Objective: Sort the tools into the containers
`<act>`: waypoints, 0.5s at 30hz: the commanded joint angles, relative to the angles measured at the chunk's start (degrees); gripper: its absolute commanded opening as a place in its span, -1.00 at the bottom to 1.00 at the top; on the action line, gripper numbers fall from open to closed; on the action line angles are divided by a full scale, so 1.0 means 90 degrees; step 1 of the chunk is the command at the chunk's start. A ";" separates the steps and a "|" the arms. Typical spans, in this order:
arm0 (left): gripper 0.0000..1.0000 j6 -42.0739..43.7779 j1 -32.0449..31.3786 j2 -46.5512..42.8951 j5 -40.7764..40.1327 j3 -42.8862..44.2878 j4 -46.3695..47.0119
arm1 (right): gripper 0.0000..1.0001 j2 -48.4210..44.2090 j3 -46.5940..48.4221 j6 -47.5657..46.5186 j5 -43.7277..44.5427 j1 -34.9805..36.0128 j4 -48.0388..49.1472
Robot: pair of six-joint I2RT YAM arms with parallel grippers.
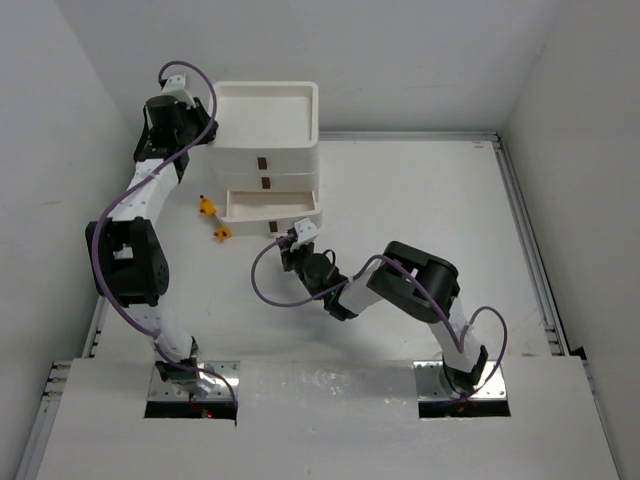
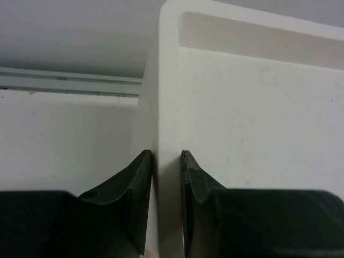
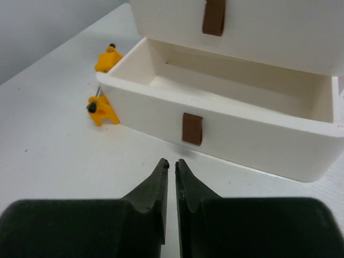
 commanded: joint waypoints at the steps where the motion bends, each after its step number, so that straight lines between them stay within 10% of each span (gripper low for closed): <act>1: -0.61 0.0061 -0.0030 0.0147 0.0178 0.0148 -0.0690 | -0.80 -0.0465 -0.0281 -0.0295 -0.0271 0.0162 0.0679; 10: 0.74 0.0306 -0.0001 -0.0496 0.0218 0.0353 -0.1169 | 0.07 -0.1713 -0.1130 -0.0394 -0.0086 0.0299 0.0027; 15: 0.76 0.1588 0.0184 -0.1373 0.0538 0.0072 -0.1063 | 0.25 -0.2701 -0.1326 -0.0443 -0.0696 0.0173 -0.1727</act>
